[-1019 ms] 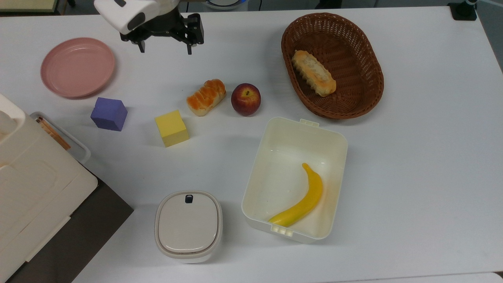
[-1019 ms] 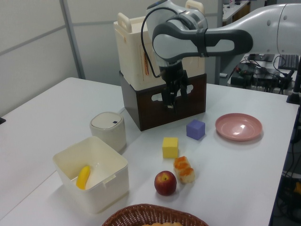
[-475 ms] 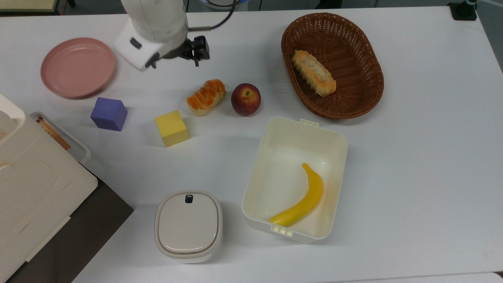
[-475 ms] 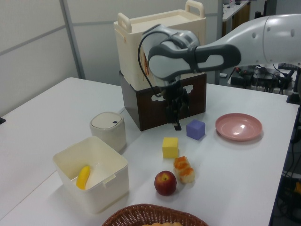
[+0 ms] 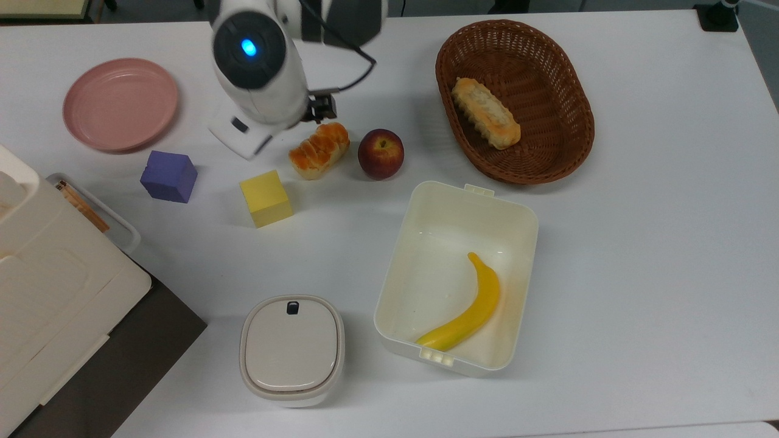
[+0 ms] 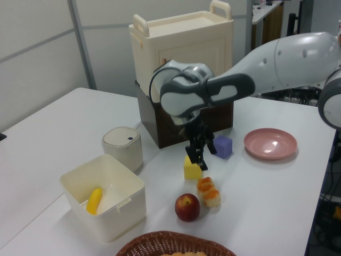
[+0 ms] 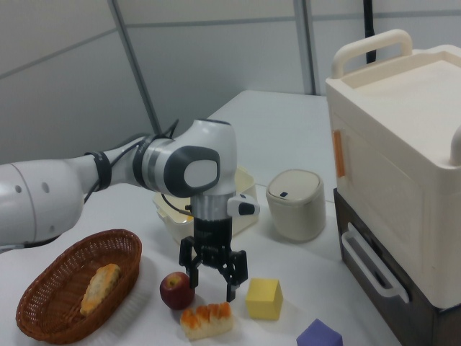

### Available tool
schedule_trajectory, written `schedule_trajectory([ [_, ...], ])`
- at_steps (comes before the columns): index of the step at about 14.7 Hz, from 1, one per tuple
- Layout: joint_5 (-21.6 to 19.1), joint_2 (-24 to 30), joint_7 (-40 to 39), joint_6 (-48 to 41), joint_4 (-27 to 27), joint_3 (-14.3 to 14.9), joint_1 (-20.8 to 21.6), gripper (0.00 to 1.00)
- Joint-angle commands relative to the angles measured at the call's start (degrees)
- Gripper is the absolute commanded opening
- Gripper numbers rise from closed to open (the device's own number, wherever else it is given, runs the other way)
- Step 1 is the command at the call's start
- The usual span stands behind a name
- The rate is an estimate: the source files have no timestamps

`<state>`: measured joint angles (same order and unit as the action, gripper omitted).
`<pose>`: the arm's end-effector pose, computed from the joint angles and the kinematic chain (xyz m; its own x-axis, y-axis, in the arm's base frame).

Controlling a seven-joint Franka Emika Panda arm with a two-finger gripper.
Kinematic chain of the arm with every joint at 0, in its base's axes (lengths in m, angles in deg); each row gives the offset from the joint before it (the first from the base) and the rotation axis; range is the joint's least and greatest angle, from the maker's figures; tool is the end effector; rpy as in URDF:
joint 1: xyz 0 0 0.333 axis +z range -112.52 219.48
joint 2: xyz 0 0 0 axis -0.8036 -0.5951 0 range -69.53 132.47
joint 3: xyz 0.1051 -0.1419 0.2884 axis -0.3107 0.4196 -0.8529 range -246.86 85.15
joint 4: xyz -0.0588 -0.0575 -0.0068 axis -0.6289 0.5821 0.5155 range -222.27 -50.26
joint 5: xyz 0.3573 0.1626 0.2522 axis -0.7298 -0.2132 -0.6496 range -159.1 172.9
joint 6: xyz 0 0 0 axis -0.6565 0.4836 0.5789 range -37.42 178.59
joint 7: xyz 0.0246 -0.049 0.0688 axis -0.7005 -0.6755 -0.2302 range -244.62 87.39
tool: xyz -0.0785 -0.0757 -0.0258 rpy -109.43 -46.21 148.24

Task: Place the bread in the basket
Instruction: 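Move the open gripper down over the glazed bread pastry beside the apple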

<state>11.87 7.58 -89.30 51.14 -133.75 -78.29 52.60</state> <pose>0.7039 -0.0487 0.3810 0.9017 0.1231 -0.4146 0.1453 -0.9891 0.0223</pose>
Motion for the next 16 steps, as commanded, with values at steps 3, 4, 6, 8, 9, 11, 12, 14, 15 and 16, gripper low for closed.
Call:
schedule_trajectory([
  [3,0.6,-2.7,0.0,0.1,-0.4,0.3,1.4,1.00],
  [4,0.7,-3.2,0.4,1.0,-0.6,0.3,1.5,1.00],
  [6,0.7,-4.3,2.9,3.5,-0.9,0.3,1.6,1.00],
  [8,0.7,-5.0,3.6,4.6,-0.9,0.3,2.2,0.97],
  [9,0.7,-5.4,4.0,5.2,-1.0,0.3,2.2,0.92],
  [11,0.7,-5.7,5.1,6.2,-1.4,0.3,2.3,0.75],
  [12,0.9,-5.7,5.1,6.5,-1.8,0.3,2.3,0.62],
  [14,1.1,-5.6,5.1,6.5,-1.9,0.3,2.5,0.37],
  [15,1.1,-5.6,5.1,6.5,-1.9,0.3,2.5,0.25],
  [16,1.1,-5.6,5.1,6.5,-1.8,0.3,2.5,0.14],
])
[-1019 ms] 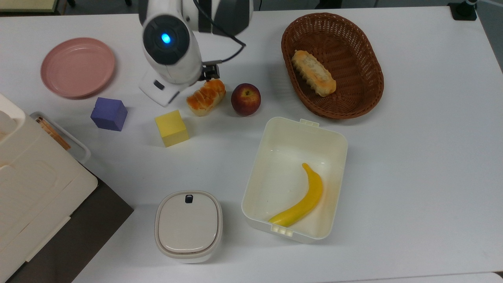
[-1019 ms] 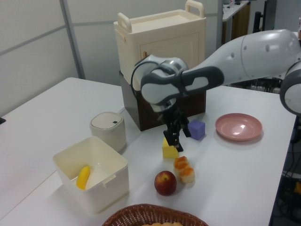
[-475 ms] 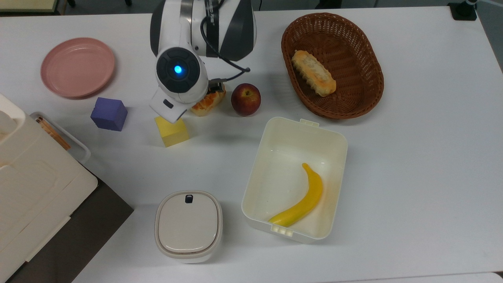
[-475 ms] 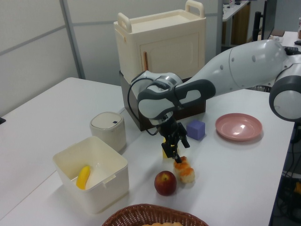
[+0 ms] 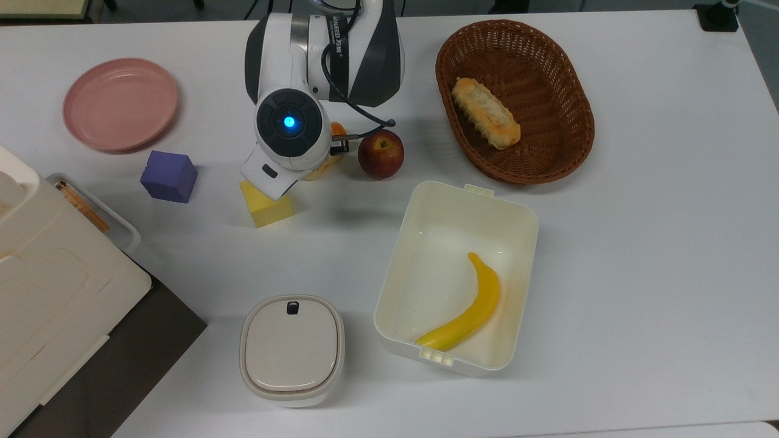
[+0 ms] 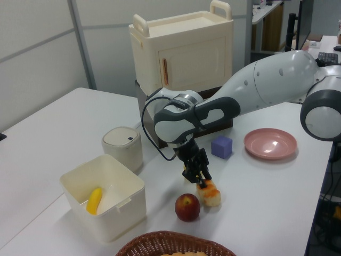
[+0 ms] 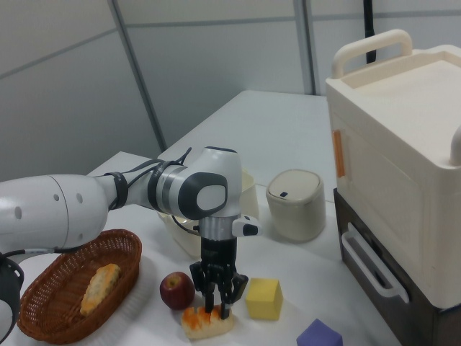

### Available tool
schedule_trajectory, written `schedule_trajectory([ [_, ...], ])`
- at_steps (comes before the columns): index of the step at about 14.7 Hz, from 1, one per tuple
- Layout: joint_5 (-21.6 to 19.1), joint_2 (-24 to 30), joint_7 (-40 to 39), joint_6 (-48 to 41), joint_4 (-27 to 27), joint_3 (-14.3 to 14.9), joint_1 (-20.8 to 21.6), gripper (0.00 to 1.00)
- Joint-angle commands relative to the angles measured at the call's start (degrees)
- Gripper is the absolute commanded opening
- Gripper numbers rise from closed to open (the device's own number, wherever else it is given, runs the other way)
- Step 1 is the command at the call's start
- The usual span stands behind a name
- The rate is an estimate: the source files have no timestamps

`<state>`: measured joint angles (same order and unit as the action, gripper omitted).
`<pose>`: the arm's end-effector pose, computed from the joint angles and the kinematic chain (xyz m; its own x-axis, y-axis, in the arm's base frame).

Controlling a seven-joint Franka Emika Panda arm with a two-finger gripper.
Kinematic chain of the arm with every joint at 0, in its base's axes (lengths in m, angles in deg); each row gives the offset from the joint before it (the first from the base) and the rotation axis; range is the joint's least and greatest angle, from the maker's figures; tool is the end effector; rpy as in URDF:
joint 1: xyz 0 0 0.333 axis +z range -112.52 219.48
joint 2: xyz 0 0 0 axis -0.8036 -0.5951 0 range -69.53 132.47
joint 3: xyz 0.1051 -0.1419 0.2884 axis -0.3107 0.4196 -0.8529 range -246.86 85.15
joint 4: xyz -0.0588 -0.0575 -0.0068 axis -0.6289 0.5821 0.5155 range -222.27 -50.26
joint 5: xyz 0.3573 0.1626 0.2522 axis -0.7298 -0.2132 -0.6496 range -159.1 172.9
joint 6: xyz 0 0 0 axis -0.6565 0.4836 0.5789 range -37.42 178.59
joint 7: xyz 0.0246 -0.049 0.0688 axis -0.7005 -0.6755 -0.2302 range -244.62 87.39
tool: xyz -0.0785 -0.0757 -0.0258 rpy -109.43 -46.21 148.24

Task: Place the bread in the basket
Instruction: 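Close the gripper on the glazed bread pastry and lift it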

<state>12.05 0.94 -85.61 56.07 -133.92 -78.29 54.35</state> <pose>0.7171 -0.0271 0.2999 0.8918 0.0943 -0.4426 0.1287 -0.9905 0.0482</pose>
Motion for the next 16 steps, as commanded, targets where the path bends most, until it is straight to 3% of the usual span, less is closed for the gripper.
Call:
schedule_trajectory([
  [1,0.9,1.1,1.5,1.5,-1.6,0.3,0.8,0.04],
  [2,0.9,1.2,1.5,1.4,-1.6,0.3,0.8,0.00],
  [9,1.6,5.7,1.3,-1.5,-0.8,0.3,0.7,0.00],
  [13,0.8,7.8,1.7,-6.0,3.7,0.2,1.1,0.00],
  [16,0.3,10.0,1.9,-6.9,4.6,0.0,5.4,0.00],
])
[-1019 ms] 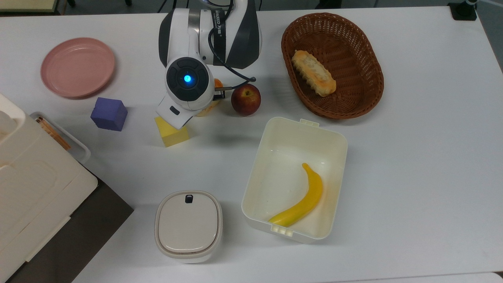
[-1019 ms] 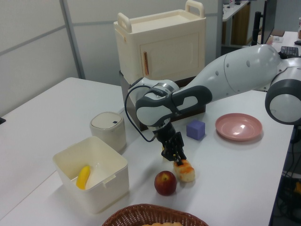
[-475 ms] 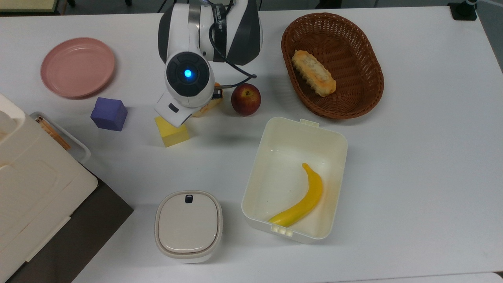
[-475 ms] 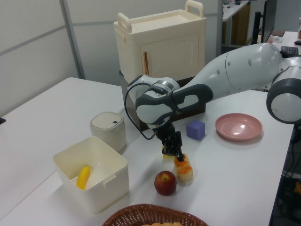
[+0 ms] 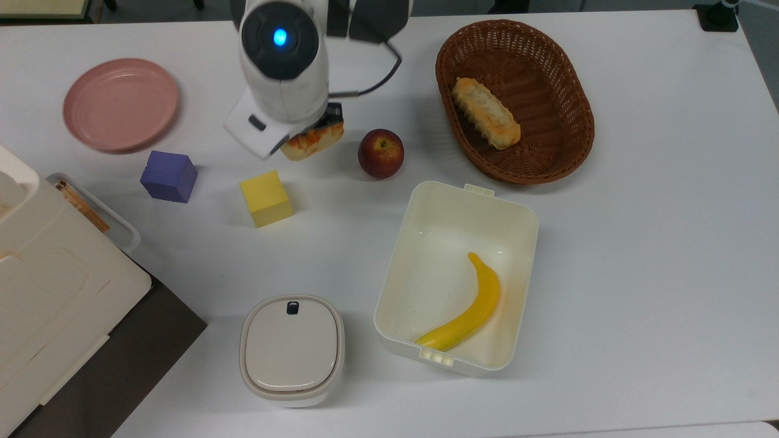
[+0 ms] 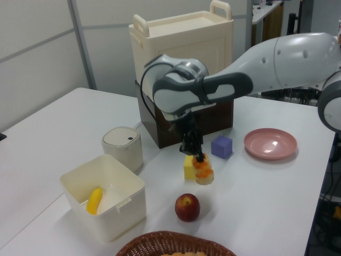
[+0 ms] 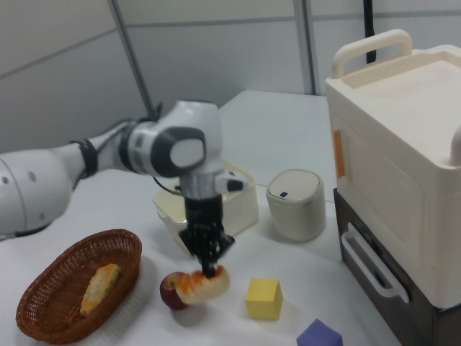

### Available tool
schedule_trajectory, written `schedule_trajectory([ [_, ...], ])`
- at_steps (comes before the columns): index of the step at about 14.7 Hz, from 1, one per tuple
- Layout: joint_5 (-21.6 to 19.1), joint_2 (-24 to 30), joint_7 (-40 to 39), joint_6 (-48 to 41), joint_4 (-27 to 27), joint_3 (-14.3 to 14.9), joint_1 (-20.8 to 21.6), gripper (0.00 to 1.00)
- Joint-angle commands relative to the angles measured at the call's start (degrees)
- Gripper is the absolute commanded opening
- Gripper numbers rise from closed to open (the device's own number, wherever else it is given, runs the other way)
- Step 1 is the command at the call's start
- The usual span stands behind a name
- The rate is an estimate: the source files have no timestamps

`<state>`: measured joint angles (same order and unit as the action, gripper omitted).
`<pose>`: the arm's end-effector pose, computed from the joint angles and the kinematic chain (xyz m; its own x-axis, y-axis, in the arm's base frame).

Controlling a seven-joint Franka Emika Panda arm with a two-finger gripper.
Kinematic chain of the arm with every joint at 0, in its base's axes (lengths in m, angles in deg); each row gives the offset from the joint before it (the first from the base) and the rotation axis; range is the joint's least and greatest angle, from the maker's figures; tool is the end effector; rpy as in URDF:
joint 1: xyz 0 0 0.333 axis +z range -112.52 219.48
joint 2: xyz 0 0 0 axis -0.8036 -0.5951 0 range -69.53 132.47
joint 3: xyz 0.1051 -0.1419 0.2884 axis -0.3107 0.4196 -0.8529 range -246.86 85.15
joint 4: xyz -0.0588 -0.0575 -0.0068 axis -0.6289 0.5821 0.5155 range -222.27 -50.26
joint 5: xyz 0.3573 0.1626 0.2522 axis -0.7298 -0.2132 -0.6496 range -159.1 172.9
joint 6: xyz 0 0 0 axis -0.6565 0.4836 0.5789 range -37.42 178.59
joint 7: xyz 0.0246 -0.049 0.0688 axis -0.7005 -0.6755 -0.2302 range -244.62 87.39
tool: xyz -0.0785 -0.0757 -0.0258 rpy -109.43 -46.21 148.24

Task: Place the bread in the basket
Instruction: 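Carry the pastry over the wicker basket and release it inside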

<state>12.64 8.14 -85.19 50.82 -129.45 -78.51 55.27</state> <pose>0.7196 -0.0146 0.4255 0.9353 0.0977 -0.3402 0.1301 -0.9888 0.0735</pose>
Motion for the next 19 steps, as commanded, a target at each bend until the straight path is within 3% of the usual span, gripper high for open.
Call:
schedule_trajectory([
  [1,-0.8,3.5,2.4,-2.2,0.1,0.1,6.0,0.00],
  [8,-7.2,4.2,7.5,-3.3,0.3,0.2,15.5,0.00],
  [11,-7.8,4.4,11.0,-3.4,0.2,0.2,20.6,0.01],
  [12,-7.7,4.4,12.7,-3.3,0.2,0.2,22.3,0.18],
  [14,-7.1,4.4,15.4,-3.3,0.2,0.3,24.0,0.98],
  [19,-5.9,5.8,9.8,-3.4,2.4,1.8,19.1,1.00],
])
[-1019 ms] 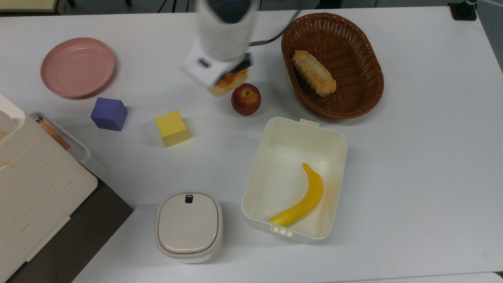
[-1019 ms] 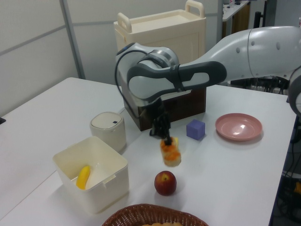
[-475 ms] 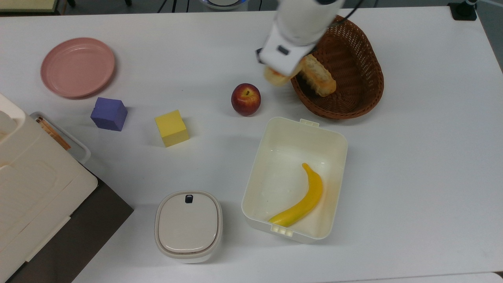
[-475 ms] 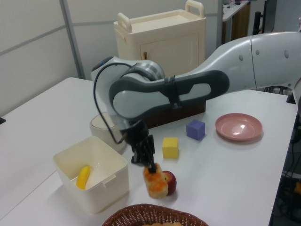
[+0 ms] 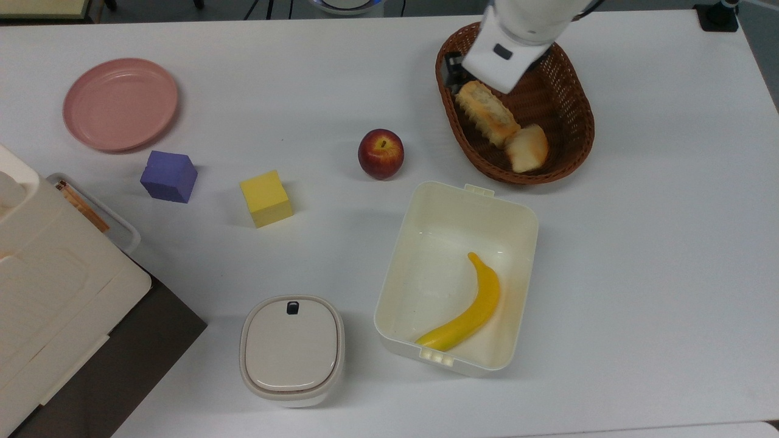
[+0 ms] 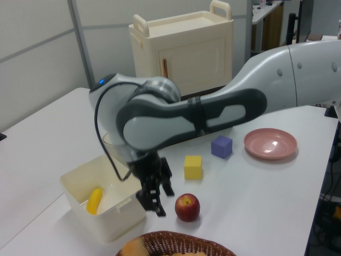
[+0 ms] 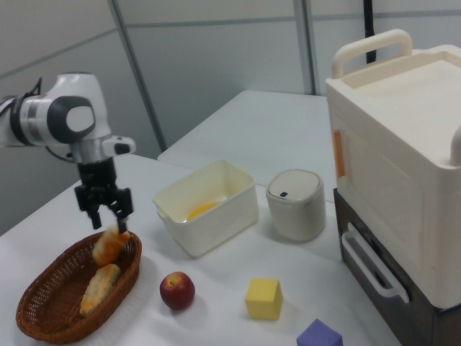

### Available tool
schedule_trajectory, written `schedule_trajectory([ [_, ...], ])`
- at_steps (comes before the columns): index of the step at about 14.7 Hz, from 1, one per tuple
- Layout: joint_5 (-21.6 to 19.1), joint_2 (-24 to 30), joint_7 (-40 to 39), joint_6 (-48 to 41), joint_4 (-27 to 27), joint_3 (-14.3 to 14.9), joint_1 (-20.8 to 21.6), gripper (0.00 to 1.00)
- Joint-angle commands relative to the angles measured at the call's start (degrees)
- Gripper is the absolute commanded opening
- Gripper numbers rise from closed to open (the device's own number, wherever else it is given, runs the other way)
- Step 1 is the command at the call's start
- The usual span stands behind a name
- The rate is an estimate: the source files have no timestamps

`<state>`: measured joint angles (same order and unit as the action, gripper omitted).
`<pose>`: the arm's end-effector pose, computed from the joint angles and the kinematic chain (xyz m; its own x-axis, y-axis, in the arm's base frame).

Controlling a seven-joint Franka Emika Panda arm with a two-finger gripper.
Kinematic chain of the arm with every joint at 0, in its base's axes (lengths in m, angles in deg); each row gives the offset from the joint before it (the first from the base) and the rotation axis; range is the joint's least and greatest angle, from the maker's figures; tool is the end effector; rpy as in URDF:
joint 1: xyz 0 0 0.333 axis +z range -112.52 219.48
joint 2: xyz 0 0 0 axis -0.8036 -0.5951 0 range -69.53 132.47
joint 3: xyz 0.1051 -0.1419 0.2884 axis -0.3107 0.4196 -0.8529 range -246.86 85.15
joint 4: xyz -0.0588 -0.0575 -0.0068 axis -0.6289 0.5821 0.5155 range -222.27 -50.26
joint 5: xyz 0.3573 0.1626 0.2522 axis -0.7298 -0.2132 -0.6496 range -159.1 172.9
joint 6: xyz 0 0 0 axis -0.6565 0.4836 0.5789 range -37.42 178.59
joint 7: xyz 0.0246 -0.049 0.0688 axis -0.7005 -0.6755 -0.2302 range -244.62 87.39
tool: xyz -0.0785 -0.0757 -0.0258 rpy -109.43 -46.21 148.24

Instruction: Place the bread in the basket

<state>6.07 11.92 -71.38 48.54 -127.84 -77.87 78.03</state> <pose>0.6585 0.2674 0.4845 0.9328 0.2325 -0.2755 0.2523 -0.9669 0.0382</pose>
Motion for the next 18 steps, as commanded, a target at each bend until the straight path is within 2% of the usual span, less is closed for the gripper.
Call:
schedule_trajectory([
  [1,1.3,2.7,-4.9,-1.0,0.8,1.1,-5.3,1.00],
  [8,7.5,4.4,-7.0,0.5,1.2,1.1,-16.3,1.00],
  [14,7.3,4.5,-19.1,5.6,1.2,1.1,-23.7,1.00],
  [18,6.8,4.6,-19.2,8.5,1.1,1.1,-24.7,1.00],
])
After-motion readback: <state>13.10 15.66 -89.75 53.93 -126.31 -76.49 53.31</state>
